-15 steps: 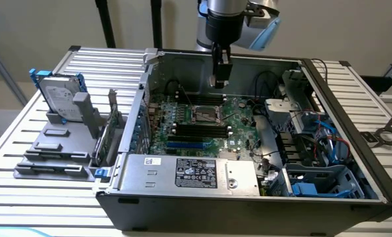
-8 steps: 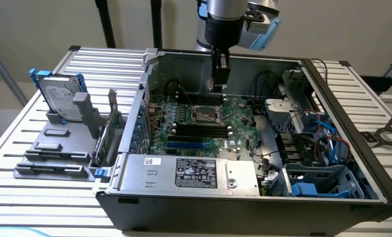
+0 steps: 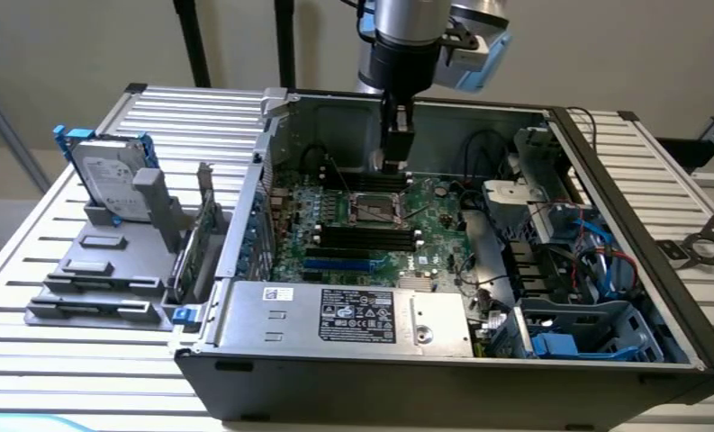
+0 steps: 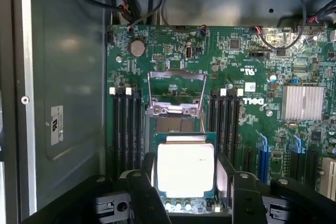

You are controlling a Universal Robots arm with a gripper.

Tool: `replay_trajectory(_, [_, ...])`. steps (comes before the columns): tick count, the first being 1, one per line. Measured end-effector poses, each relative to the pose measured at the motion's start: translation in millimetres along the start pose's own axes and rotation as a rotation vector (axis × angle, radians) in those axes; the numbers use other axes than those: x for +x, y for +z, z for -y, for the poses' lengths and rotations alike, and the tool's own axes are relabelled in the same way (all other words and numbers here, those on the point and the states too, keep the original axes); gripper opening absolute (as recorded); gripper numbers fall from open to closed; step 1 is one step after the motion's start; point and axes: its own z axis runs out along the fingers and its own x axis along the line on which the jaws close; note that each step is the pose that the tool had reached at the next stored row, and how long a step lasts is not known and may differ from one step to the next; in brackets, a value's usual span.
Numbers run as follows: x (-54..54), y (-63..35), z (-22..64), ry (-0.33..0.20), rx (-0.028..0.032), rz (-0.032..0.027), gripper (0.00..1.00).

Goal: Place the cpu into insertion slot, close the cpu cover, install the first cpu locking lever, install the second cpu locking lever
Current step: 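Place the cpu into insertion slot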

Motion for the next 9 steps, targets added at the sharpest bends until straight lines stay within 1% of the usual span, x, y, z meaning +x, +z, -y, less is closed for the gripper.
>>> replay_trajectory(9, [-0.3, 10.4, 4.1, 0.042, -0.0002, 0.0006, 0.55])
